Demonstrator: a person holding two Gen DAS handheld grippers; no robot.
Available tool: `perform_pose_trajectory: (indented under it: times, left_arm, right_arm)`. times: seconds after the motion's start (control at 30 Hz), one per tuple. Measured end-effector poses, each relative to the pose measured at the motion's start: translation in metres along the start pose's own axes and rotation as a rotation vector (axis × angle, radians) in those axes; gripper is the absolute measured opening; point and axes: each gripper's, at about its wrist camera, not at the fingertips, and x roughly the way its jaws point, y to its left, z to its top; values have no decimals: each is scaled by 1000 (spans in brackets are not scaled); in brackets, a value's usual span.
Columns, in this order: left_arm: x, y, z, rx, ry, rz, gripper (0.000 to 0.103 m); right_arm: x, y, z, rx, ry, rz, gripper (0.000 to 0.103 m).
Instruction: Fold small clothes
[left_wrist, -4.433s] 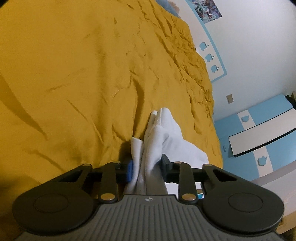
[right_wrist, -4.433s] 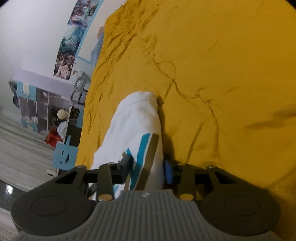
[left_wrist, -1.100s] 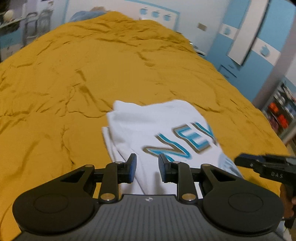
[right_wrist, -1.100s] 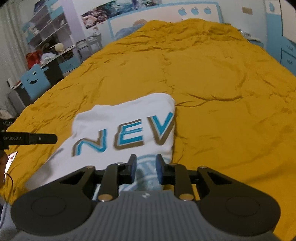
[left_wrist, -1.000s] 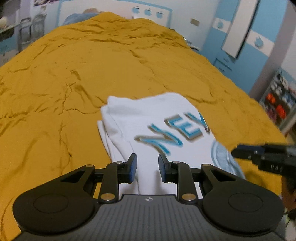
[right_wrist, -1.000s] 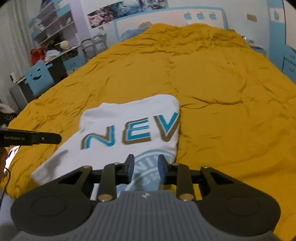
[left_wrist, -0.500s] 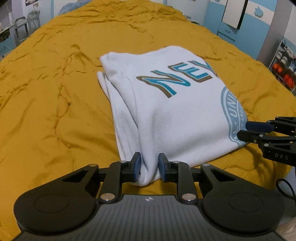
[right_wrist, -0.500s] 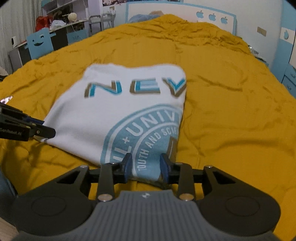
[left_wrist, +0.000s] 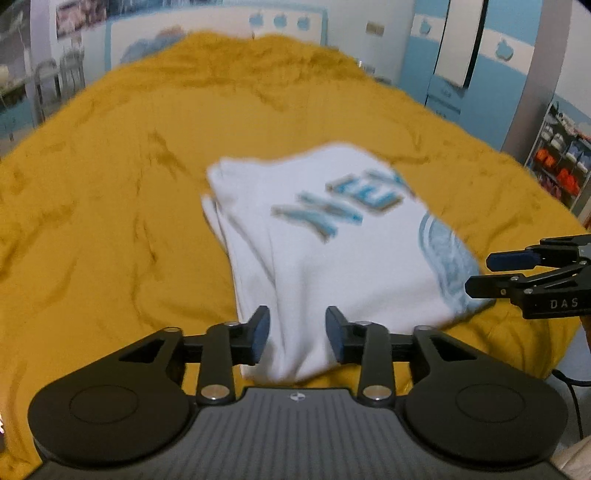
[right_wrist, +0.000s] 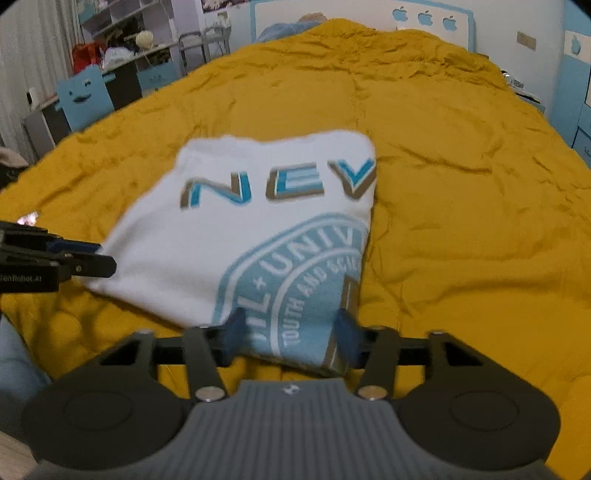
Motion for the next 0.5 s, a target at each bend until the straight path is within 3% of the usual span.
perform_pose_trajectory:
  times: [0.13,0.23,0.37,0.5]
  left_arm:
    - [-26,-12,20,47,-118,39,61]
    - [-46,-24,34,88,-216,74,78]
    - [-70,-39,42,136,-344,92,96]
    - [-81,-51,38,99,-387,140,98]
  right_arm:
    - [-29,6,19,-23,-78,-23,63]
    - [-54,12,33,-39,-157,-31,74]
    - [-87,23,41,-63,-254,-43,81]
    - [-113,32,35,-77,-323,-59,81]
